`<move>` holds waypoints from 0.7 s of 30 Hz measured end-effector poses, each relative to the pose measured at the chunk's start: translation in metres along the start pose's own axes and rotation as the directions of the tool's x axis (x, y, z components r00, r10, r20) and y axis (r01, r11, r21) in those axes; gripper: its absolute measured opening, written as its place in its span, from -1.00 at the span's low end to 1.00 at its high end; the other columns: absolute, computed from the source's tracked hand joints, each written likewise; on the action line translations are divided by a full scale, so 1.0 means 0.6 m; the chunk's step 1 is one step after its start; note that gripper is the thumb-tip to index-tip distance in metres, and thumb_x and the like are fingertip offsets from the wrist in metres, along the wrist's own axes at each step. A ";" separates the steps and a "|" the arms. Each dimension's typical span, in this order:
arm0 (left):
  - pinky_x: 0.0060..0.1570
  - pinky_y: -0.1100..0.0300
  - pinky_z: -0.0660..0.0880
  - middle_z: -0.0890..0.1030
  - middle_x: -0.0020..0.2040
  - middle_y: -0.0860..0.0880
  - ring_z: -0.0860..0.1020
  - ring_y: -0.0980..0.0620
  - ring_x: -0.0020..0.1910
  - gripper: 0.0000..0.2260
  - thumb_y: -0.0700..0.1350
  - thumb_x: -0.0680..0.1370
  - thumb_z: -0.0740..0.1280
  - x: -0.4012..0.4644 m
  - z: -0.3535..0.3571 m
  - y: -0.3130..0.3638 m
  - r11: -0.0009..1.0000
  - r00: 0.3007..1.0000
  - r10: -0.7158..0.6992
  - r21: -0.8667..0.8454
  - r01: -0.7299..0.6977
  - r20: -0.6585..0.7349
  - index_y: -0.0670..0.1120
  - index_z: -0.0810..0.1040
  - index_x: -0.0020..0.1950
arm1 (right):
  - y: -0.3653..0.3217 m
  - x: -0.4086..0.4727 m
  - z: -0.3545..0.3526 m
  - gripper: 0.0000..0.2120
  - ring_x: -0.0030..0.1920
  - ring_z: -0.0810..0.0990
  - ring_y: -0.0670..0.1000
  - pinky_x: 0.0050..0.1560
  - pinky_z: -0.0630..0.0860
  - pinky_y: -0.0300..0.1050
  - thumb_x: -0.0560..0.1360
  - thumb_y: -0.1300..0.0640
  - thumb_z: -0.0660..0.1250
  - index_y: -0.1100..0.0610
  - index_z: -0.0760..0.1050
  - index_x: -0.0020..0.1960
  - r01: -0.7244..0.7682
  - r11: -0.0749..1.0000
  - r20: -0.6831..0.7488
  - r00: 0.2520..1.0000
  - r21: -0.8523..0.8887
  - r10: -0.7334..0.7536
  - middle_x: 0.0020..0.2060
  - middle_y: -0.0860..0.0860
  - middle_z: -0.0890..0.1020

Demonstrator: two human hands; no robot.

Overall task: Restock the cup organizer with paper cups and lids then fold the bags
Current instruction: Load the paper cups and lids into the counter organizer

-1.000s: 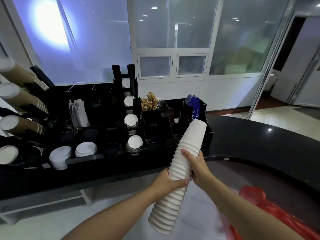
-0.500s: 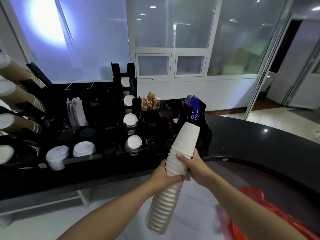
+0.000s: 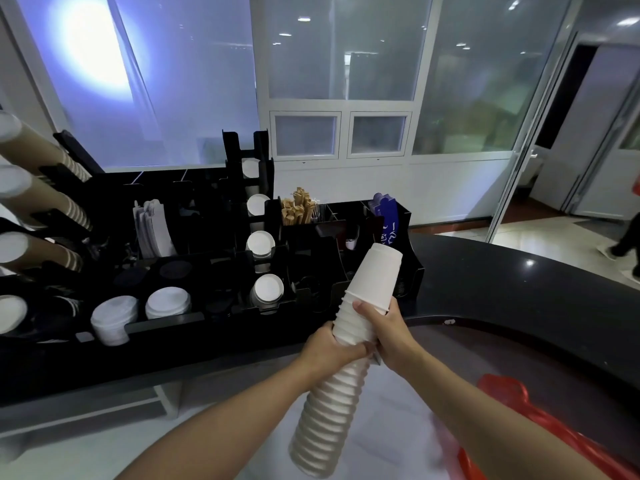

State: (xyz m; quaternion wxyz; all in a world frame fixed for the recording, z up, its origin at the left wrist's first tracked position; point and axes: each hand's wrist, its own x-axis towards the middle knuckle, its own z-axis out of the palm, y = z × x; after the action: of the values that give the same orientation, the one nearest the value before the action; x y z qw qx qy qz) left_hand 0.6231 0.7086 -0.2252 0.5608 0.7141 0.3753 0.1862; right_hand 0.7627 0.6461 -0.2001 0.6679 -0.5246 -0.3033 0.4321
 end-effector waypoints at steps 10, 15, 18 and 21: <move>0.16 -0.14 0.60 0.74 0.00 -0.09 0.72 -0.10 -0.01 -0.56 0.07 0.39 0.57 -0.014 -0.009 0.007 0.989 0.980 -0.034 -0.133 0.061 0.195 -0.05 0.61 0.20 | -0.009 -0.023 0.000 -0.64 0.08 0.69 0.24 0.08 0.64 0.22 0.51 0.22 0.45 0.11 0.46 0.26 -0.022 0.999 0.029 0.999 0.027 0.022 0.08 0.21 0.67; 0.19 -0.10 0.59 0.73 0.05 -0.08 0.71 -0.09 0.04 -0.60 0.03 0.46 0.54 -0.020 -0.012 0.013 0.974 0.958 -0.105 -0.169 0.154 0.268 -0.04 0.59 0.25 | 0.001 -0.017 -0.004 -0.58 0.11 0.66 0.31 0.11 0.61 0.30 0.50 0.18 0.48 0.14 0.43 0.31 -0.027 0.999 0.055 0.998 0.027 0.025 0.14 0.29 0.62; 0.24 -0.07 0.57 0.72 0.09 -0.04 0.69 -0.04 0.10 -0.51 0.10 0.41 0.57 -0.018 -0.023 0.018 0.968 0.937 -0.147 -0.151 0.202 0.316 -0.01 0.57 0.28 | -0.003 -0.006 -0.015 -0.41 0.16 0.65 0.27 0.10 0.61 0.28 0.47 0.05 0.53 0.01 0.33 0.39 -0.116 0.988 0.048 0.993 0.098 0.111 0.23 0.24 0.59; 0.24 -0.07 0.57 0.72 0.09 -0.01 0.69 -0.01 0.09 -0.51 0.12 0.39 0.59 -0.019 -0.022 0.019 0.972 0.934 -0.159 -0.114 0.205 0.321 0.01 0.58 0.26 | -0.012 -0.004 -0.017 -0.50 0.14 0.66 0.29 0.05 0.62 0.24 0.51 0.07 0.48 0.09 0.38 0.37 -0.124 0.988 0.085 0.990 0.088 0.116 0.19 0.30 0.61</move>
State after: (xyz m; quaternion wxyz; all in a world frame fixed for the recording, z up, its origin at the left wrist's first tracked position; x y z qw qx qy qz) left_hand 0.6105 0.7079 -0.2091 0.6780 0.6537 0.3329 0.0461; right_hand 0.7721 0.6389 -0.1960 0.6516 -0.4927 -0.2772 0.5057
